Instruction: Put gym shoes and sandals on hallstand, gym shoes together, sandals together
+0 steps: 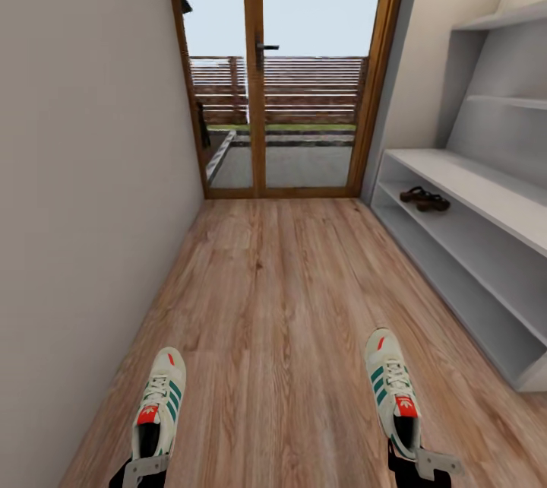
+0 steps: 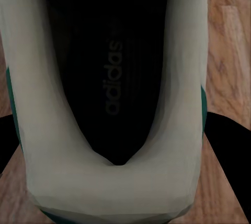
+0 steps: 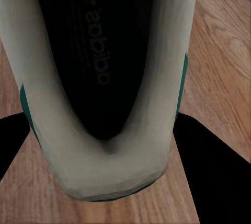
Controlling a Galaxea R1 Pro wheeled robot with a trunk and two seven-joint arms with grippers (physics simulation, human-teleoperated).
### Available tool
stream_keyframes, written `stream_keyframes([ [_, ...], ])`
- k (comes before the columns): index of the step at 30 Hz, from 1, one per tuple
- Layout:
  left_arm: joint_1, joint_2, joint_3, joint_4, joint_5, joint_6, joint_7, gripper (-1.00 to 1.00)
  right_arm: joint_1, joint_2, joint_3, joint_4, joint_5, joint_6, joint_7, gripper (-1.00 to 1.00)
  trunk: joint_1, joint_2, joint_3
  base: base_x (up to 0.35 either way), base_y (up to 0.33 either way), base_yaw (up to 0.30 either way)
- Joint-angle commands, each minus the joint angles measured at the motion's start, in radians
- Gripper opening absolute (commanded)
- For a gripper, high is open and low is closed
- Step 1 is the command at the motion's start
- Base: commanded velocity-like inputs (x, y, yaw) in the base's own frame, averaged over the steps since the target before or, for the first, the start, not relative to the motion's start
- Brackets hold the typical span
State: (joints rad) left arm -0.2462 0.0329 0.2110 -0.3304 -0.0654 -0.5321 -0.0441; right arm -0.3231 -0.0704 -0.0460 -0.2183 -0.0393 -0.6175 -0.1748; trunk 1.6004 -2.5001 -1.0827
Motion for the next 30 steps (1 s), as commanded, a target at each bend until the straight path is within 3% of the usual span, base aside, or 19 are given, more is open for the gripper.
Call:
stream_keyframes([
  [1,-0.001,-0.001,0.008,0.001,-0.007,-0.003,-0.005,-1.0,-0.001,0.001,-0.002,0.0,-0.004,-0.004,0.003,-1.0,0.0,0.0,-0.001,0.34,0.0,0.0],
  [30,-0.001,-0.001,0.008,0.001,-0.007,-0.003,-0.005,-1.0,-0.001,0.0,-0.002,0.0,-0.004,-0.004,0.004,-1.0,0.0,0.0,-0.001,0.34,0.0,-0.017],
])
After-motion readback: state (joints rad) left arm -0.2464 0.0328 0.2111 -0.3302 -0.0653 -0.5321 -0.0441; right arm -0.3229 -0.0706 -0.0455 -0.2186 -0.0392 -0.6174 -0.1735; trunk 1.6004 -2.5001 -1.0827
